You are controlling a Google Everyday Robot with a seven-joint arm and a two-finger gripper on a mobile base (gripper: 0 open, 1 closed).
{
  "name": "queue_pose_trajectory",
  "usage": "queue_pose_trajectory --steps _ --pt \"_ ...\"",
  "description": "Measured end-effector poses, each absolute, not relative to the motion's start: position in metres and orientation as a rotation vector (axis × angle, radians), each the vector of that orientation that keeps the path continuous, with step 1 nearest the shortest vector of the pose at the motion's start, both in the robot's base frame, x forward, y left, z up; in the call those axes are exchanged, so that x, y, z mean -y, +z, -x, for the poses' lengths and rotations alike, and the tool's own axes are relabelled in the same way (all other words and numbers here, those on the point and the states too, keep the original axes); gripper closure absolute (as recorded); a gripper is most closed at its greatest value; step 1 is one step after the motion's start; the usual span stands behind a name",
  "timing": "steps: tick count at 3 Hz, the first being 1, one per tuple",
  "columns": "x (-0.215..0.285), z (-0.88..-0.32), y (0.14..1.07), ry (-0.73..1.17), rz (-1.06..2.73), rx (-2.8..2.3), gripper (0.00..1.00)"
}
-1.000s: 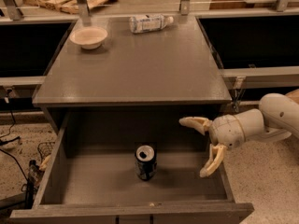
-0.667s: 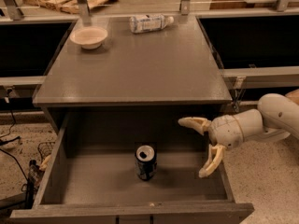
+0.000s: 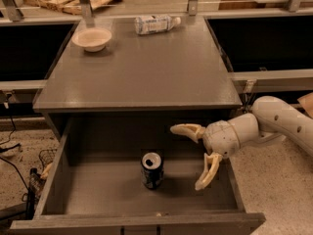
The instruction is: Pick pepsi can from top drawer and place on counter
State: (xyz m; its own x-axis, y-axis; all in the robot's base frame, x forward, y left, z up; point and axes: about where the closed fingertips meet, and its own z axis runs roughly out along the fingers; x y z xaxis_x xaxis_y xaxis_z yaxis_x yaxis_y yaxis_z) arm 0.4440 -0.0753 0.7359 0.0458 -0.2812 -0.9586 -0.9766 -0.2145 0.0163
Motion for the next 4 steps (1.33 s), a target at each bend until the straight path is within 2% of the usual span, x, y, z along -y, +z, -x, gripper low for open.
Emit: queue_pose_trajectory --steps 1,4 --pt "0.054 -0.437 0.746 1.225 1.643 -1.243 0.0" --pt "0.044 -0.452 0.729 1.244 1.617 -1.257 0.0"
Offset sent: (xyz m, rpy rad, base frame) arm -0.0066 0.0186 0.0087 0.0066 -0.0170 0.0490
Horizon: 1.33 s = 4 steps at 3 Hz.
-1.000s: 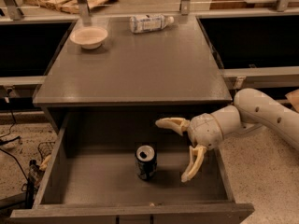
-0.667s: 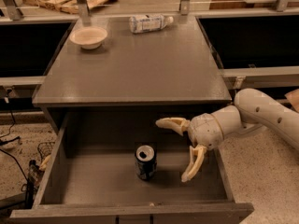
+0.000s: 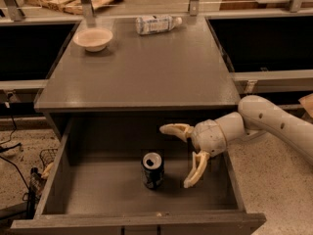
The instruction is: Pick pepsi can from top drawer and place on counter
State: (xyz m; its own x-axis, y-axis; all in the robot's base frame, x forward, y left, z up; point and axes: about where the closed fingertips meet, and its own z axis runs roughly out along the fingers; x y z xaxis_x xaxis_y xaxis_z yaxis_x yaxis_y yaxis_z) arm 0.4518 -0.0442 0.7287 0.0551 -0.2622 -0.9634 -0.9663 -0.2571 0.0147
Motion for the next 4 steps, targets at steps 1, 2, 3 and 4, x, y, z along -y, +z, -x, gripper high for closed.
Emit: queue_pose_trajectory --steps 1,2,3,4 --pt "0.038 -0.4532 0.7243 1.252 1.641 -1.275 0.0" --pt "0.0394 -0.452 0.7255 1.183 1.67 -1.326 0.0" --pt "0.0359 -0.4513 0.7303 1.079 1.727 -1.401 0.0" --pt "0.0359 -0.4513 0.7303 1.079 1.727 -1.401 0.0"
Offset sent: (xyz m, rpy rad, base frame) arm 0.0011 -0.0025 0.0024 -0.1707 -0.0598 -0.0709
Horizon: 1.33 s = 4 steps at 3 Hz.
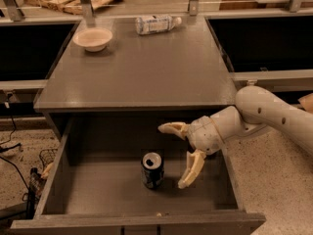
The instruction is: Pick pepsi can from top drawer and place on counter
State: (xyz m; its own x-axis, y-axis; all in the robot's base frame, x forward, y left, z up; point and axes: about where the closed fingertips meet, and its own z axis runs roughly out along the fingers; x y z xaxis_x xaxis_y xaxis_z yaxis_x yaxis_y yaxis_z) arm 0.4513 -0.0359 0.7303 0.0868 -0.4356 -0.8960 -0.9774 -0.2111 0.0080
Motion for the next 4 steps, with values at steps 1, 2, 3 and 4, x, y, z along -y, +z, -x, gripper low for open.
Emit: queue_pose_trajectory --steps 1,2,3,4 --pt "0.034 -0.45 0.729 1.111 1.718 -1.379 0.0" --pt "0.027 -0.445 0.73 1.135 1.728 -1.344 0.0" --pt "0.023 -0.446 0.728 1.137 1.741 -1.349 0.0" --pt "0.016 -0.444 0.722 1.143 1.769 -1.358 0.0"
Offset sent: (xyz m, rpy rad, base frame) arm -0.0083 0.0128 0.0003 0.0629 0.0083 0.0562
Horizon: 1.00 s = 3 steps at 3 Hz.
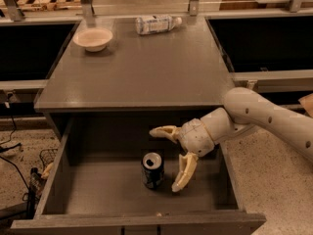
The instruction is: Pick pepsi can from top drawer and place on counter
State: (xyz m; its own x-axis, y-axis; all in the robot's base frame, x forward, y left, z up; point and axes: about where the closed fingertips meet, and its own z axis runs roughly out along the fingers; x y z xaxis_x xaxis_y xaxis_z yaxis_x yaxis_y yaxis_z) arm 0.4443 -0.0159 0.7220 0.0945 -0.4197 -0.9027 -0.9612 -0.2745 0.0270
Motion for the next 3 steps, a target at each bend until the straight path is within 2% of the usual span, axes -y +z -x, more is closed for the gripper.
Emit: queue_pose_trajectory --steps 3 --pt "-0.0002 -0.4339 0.7086 1.19 1.812 -1.35 0.0"
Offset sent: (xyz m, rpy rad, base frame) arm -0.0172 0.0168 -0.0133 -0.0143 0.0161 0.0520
